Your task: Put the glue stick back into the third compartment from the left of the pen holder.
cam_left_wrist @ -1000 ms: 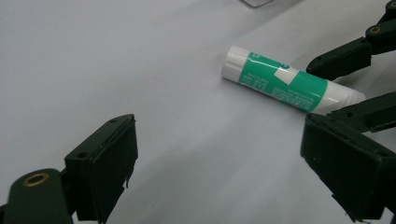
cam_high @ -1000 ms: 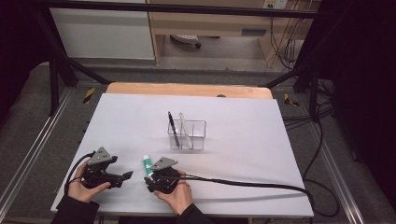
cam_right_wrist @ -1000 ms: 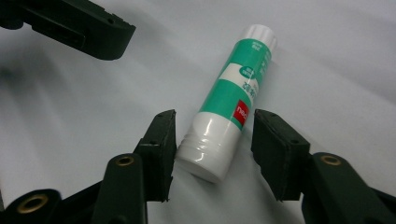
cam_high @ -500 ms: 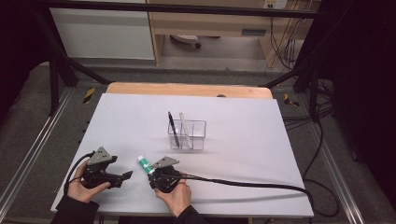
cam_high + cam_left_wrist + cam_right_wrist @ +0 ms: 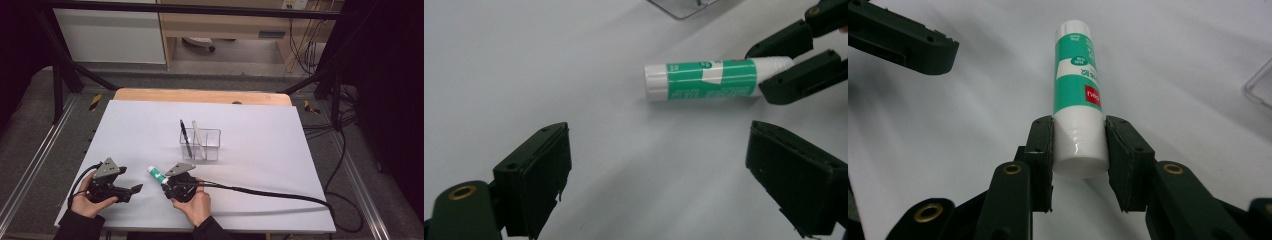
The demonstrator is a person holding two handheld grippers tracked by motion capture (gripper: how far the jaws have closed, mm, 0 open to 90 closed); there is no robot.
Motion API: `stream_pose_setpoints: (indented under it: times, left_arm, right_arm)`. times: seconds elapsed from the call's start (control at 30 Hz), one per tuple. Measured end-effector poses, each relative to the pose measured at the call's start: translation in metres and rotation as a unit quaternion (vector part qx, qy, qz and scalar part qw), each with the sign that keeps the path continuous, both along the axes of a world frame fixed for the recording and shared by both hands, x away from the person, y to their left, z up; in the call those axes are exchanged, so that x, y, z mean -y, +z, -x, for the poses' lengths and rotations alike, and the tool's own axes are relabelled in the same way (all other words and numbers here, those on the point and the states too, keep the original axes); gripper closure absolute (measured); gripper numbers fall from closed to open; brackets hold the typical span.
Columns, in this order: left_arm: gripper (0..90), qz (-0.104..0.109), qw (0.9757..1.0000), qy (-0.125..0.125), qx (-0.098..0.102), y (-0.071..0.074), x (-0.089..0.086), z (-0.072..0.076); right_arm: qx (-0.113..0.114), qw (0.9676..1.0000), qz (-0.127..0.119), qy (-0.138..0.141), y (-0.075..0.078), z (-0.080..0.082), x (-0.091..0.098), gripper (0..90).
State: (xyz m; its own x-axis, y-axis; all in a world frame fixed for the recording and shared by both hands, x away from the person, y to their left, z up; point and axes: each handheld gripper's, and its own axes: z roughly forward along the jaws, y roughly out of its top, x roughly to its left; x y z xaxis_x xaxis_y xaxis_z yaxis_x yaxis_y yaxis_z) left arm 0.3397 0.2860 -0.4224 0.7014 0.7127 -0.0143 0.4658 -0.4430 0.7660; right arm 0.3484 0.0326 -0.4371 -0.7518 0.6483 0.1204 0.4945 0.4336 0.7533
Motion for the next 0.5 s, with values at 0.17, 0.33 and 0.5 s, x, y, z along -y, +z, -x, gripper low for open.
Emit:
stream_pose_setpoints:
  times: [0.17, 0.33, 0.5]
  left_arm:
    - [10.2, -0.012, 0.9995, -0.027, 0.013, 0.004, 0.011, 0.002]
    - [6.7, -0.034, 0.9959, -0.077, 0.033, 0.006, 0.028, 0.006]
    - [6.6, -0.061, 0.9911, -0.105, 0.055, 0.011, 0.049, 0.007]
  right_arm:
    - [0.002, 0.9996, 0.002, 0.029, 0.014, -0.007, 0.018, 65.5]
    - [-0.009, 0.9982, 0.017, 0.057, 0.024, -0.014, 0.042, 65.5]
    - [-0.006, 0.9964, 0.027, 0.08, 0.036, -0.017, 0.062, 65.6]
